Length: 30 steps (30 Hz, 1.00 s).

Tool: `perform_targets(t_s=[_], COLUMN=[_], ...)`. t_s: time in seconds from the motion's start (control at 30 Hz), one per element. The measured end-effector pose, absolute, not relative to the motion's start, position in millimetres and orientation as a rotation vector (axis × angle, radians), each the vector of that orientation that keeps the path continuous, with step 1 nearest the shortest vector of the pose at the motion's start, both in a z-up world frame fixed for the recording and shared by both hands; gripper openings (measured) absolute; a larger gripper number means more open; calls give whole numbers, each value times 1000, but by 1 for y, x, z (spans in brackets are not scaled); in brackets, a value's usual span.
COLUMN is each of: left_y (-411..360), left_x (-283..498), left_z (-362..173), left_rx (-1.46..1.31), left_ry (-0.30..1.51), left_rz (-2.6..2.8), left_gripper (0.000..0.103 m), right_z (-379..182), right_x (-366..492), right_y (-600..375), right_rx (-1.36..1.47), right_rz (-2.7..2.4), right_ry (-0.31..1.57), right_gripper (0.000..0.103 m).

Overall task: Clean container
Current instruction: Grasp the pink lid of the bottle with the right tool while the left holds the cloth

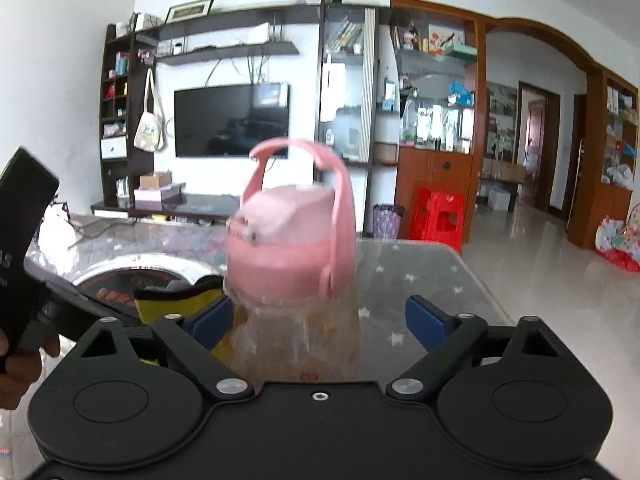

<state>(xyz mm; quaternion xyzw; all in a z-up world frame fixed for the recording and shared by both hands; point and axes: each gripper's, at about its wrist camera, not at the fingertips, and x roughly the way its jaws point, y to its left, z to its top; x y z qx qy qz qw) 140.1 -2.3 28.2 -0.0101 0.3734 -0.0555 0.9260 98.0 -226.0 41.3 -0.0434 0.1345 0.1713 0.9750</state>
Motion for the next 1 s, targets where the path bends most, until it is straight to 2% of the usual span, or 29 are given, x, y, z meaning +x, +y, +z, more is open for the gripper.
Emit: perform_targets(t_s=[0.07, 0.17, 0.23, 0.27, 0.3, 0.4, 0.53, 1.0], left_y=[-2, -2, -2, -3, -4, -11, -22, -27], left_x=[140, 141, 142, 143, 143, 146, 148, 157], left_z=[34, 41, 45, 49, 52, 60, 60, 47], left_rx=[-9, 21, 35, 46, 57, 119, 198, 296], left_ry=[748, 725, 713, 701, 690, 648, 637, 645], left_rz=[-117, -120, -121, -123, -123, -152, -190, -283], left_gripper=[23, 23, 23, 23, 23, 23, 23, 23], right_z=[46, 53, 56, 55, 55, 54, 53, 54], right_x=[99, 101, 103, 104, 104, 106, 108, 111], right_y=[-226, -227, -227, -227, -227, -226, -227, -224], right_rx=[-93, -93, -96, -99, -104, -116, -126, -160], right_rz=[347, 351, 349, 349, 351, 348, 336, 323], right_ry=[256, 235, 236, 238, 241, 245, 243, 233], right_gripper=[76, 59, 53, 47, 34, 23, 16, 15])
